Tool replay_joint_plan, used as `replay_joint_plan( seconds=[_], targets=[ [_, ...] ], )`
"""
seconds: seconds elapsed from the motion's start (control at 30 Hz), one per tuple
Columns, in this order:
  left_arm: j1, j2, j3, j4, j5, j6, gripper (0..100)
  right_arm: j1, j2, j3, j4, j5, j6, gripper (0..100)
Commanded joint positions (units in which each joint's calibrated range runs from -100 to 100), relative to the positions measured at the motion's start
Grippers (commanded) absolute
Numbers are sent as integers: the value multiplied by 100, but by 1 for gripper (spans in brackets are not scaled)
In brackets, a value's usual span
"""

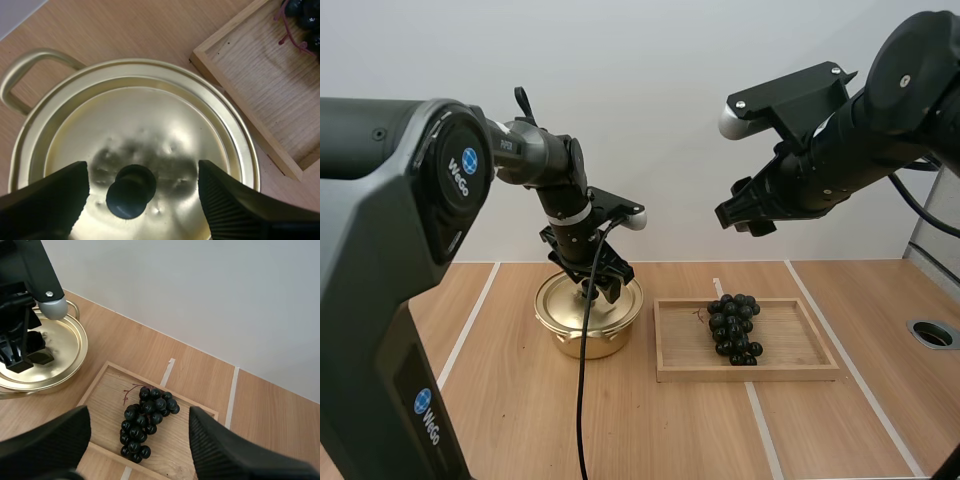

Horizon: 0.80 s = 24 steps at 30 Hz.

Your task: Open the pot, put the grape inside, and close it

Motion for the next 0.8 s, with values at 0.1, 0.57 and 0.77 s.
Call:
replay_joint_plan(
  seconds=[0.1, 0.57, 0.77],
  targets=[
    [6, 1, -57, -34, 65, -141, 72, 10, -15, -70, 18, 30, -18, 93],
    [6, -11, -67, 406, 63, -439, 0, 10, -15, -70, 18, 30, -18, 93],
    [6, -229, -423, 406, 331, -439, 0, 10, 36, -70, -217, 67, 174, 93]
  ],
)
